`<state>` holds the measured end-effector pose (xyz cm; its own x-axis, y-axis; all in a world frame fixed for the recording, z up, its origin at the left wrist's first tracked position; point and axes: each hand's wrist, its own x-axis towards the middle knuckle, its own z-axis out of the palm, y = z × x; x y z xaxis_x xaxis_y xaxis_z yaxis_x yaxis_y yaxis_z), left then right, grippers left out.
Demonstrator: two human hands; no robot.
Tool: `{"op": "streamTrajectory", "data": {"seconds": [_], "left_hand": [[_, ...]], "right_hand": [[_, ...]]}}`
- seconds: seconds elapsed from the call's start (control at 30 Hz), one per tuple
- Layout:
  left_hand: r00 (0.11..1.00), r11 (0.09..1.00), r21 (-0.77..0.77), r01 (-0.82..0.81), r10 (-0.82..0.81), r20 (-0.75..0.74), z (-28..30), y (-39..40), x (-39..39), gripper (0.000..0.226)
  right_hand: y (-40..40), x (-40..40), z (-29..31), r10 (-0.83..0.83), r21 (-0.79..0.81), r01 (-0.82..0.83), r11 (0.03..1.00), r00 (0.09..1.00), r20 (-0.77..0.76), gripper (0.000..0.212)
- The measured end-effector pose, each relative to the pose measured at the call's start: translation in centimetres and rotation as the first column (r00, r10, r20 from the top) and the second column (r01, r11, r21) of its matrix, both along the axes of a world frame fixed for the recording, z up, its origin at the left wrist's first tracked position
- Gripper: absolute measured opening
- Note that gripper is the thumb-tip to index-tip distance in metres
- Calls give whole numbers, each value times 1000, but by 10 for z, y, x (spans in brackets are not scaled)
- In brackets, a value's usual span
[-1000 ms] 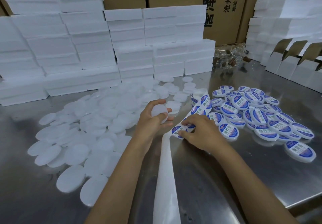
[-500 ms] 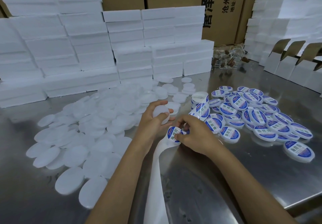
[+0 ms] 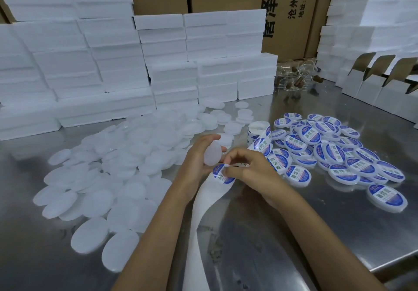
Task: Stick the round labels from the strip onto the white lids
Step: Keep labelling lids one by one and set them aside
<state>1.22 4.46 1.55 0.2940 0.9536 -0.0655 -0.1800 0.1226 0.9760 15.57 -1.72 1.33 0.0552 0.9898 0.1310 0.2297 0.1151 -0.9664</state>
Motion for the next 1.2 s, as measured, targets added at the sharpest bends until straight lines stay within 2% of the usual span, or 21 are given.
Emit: {"op": "streamTrajectory", "data": {"seconds": [0.1,0.2,0.27,0.37,0.43,0.47,0.6,0.73,0.93,1.2], "left_hand": [[1000,997,-71,28,-28,3,-2,-1,-1,29],[998,996,-84,29,-24,65,-2,0,-1,26],[988,993,-112,26,-8,154,1,-2,0,37],[933,985,-164,58,5,359,10,-6,0,44],[916,984,-152,90,-22,400,16,-8,2,34],[910,980,-166,107,-29,413,17,-9,3,39],[933,972,-182,152,-81,351,22,-17,11,62],[968,981,-131,143,-110,227,22,-22,13,72],[984,990,-84,117,-104,144,24,-26,17,70],[984,992,-83,97,-83,157,27,-32,23,65]], "right_hand": [[-3,1,7,25,-41,-37,998,965,-262,22],[-3,5,13,55,-19,-78,997,837,-545,16],[-2,6,15,24,-8,-38,999,772,-635,13],[0,3,13,-80,-15,87,996,818,-570,16],[0,0,12,-107,14,130,991,867,-487,18],[0,-2,11,-111,34,142,989,885,-452,19],[2,-7,8,-150,118,209,971,913,-380,25],[4,-8,6,-170,154,233,960,925,-339,28],[7,-7,1,-215,180,268,946,939,-270,29],[9,-5,-5,-267,223,302,927,948,-174,31]]}}
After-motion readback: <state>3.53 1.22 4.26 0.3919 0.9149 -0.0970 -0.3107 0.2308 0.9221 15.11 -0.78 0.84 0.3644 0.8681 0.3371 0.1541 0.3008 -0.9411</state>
